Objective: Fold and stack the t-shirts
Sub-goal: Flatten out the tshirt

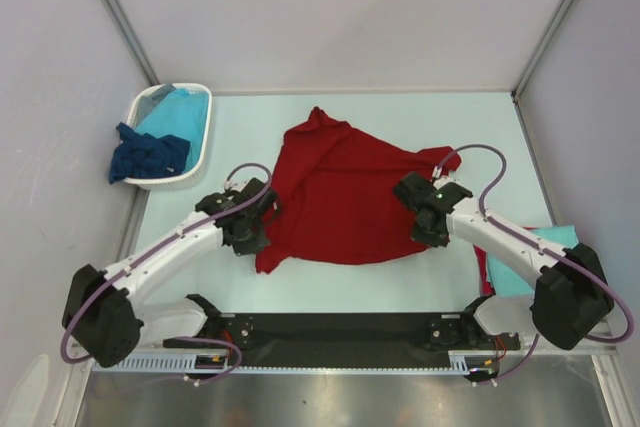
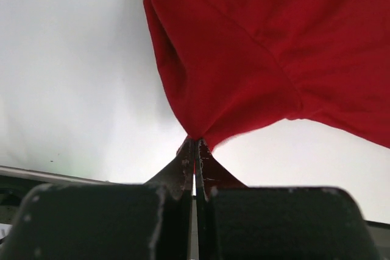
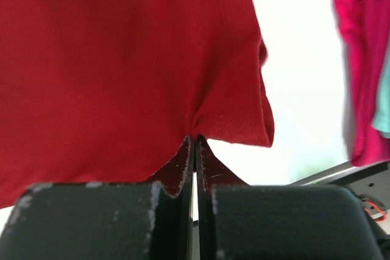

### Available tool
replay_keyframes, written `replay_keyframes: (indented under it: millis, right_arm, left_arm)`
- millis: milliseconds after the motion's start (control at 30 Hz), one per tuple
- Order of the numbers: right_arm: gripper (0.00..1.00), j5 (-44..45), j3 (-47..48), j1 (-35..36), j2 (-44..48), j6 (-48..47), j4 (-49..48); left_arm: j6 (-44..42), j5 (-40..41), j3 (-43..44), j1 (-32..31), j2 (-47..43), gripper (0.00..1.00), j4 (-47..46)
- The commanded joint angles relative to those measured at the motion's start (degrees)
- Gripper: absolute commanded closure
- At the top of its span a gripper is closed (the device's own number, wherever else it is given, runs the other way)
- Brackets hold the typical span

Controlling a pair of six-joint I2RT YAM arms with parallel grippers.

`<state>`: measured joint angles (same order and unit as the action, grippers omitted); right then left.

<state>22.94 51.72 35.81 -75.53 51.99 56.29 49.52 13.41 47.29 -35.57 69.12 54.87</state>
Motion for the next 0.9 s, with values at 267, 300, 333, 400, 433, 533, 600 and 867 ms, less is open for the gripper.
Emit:
replay_keyframes:
  millis: [267, 300, 333, 400, 433, 533, 600, 867]
  right_arm:
    - [1.0, 25.6, 27.9, 7.5, 6.1, -2.8, 14.2]
    - [1.0, 26.4, 29.9, 7.3, 5.6, -3.7, 14.3]
    - [1.0, 27.1, 31.8, 7.1, 5.2, -4.9, 14.1]
    - [1.0, 27.9, 37.0, 5.8, 4.3, -7.6, 13.8]
    - [1.0, 28.1, 38.8, 5.4, 4.0, -8.5, 13.2]
    - [1.0, 29.8, 43.7, 4.0, 3.5, -12.3, 11.3]
    - [1.0, 30.1, 47.3, 3.0, 3.0, -15.2, 10.5]
    - [1.0, 32.0, 56.6, 2.2, 1.0, -22.0, 8.0]
  left_arm:
    - [-3.0, 18.1, 25.9, -4.8, -8.4, 1.0, 9.7]
    - [-4.0, 20.5, 28.3, -4.8, -7.3, 1.0, 10.3]
    - [-5.1, 21.5, 32.6, -4.8, -6.6, 1.0, 10.9]
    - [-7.9, 24.2, 36.4, -4.8, -5.6, 1.0, 11.0]
    - [-8.8, 25.1, 39.9, -4.8, -4.7, 1.0, 11.0]
    - [-12.0, 28.1, 45.9, -4.8, -3.1, 1.0, 10.9]
    - [-13.0, 29.6, 48.9, -4.8, -2.3, 1.0, 10.8]
    - [-17.9, 36.2, 61.3, -6.3, 1.1, 1.0, 10.0]
